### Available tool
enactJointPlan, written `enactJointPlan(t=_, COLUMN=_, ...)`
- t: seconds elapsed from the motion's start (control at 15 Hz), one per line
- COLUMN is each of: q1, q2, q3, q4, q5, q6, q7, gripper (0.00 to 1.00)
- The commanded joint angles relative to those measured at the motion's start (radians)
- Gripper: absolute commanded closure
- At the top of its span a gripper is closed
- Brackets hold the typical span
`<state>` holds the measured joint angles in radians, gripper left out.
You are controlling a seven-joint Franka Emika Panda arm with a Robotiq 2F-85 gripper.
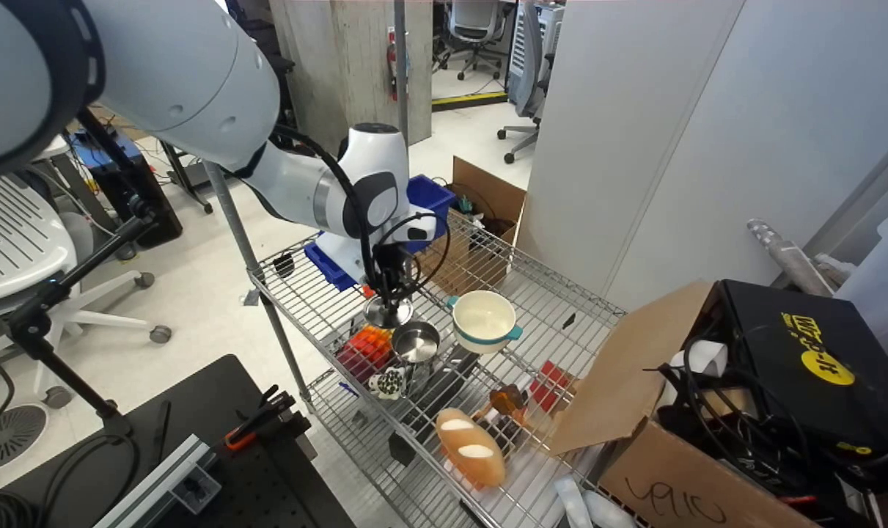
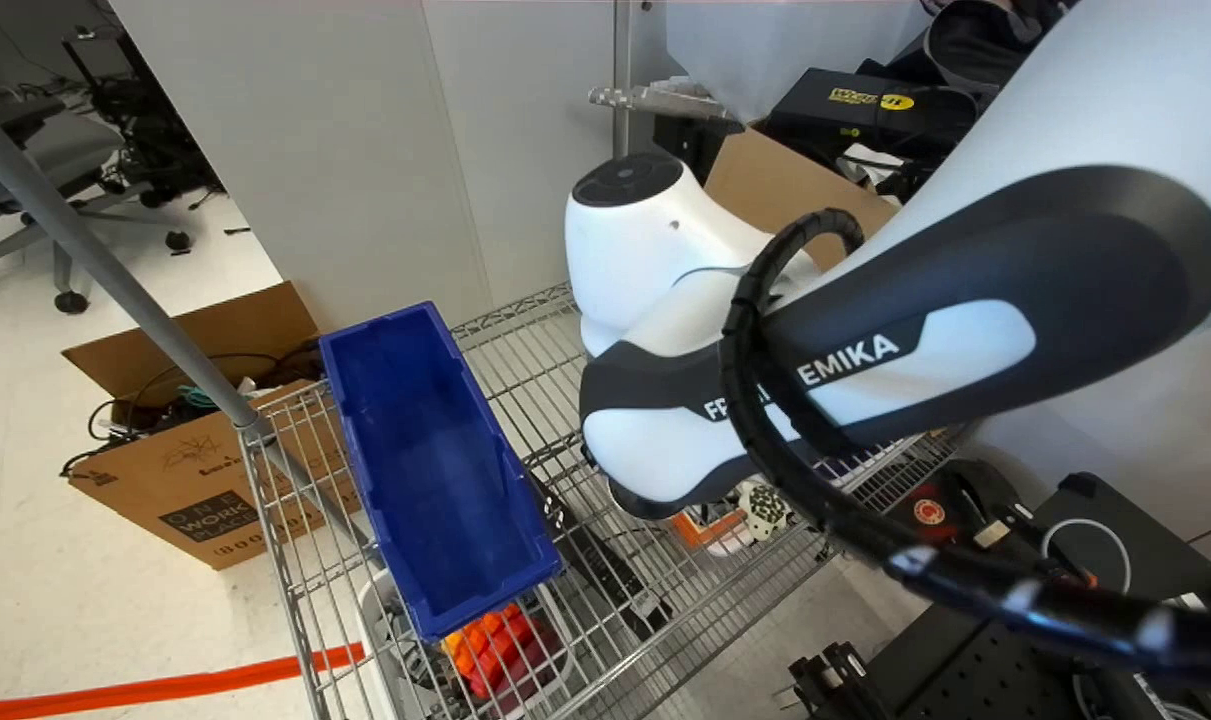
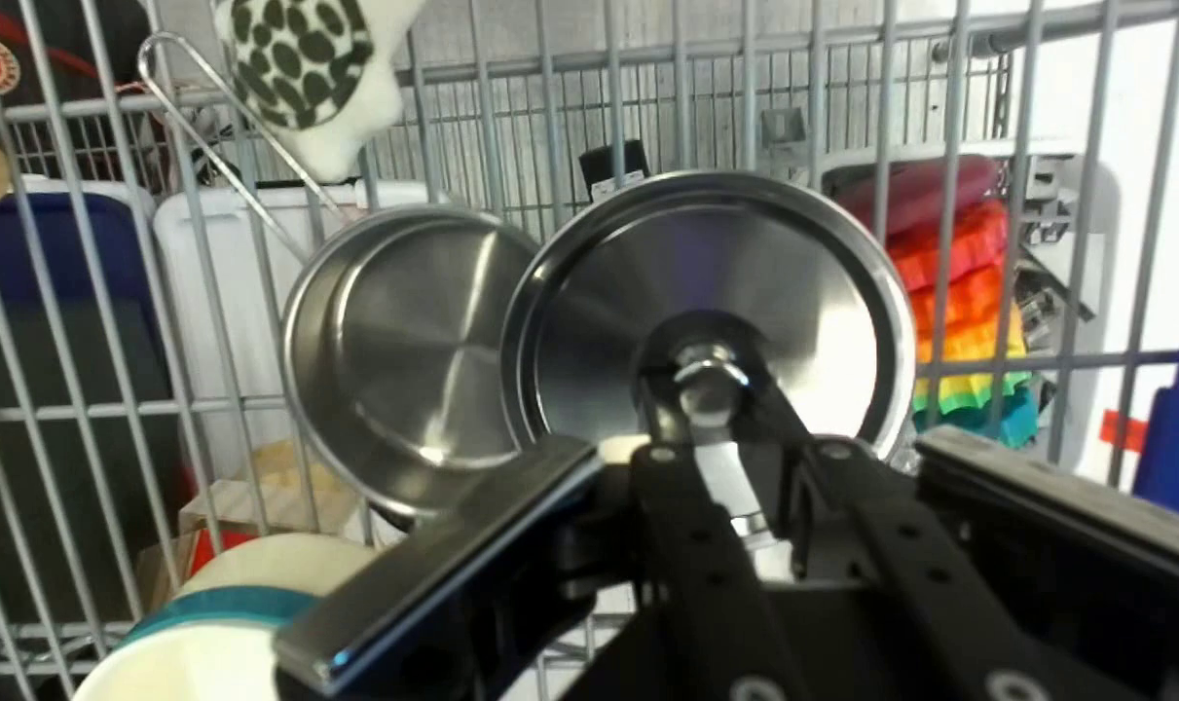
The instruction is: Open the silver pot
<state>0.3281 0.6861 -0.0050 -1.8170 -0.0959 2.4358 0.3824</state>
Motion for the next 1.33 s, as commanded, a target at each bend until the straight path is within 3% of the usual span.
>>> enactJointPlan(t=0.0, q1=0.026, q2=-0.035, q3=0.013, q4=-0.086, q5=-0.03, q6=0.036, q7=-0.019, gripper=0.95)
enactJointPlan(t=0.47, q1=0.052, q2=-0.002, q3=0.006, q4=-0.153, q5=-0.094, q6=0.123, q7=-0.074, gripper=0.95)
enactJointPlan(t=0.53, q1=0.049, q2=0.002, q3=0.009, q4=-0.158, q5=-0.097, q6=0.132, q7=-0.083, gripper=0.83)
enactJointPlan(t=0.6, q1=0.048, q2=0.006, q3=0.01, q4=-0.163, q5=-0.1, q6=0.146, q7=-0.086, gripper=0.55)
enactJointPlan(t=0.73, q1=0.046, q2=0.012, q3=0.013, q4=-0.171, q5=-0.096, q6=0.159, q7=-0.096, gripper=0.49)
enactJointPlan(t=1.13, q1=0.015, q2=-0.057, q3=0.038, q4=-0.267, q5=-0.077, q6=0.198, q7=-0.165, gripper=0.05)
enactJointPlan(t=1.27, q1=-0.012, q2=-0.144, q3=0.044, q4=-0.354, q5=-0.076, q6=0.207, q7=-0.21, gripper=0.0)
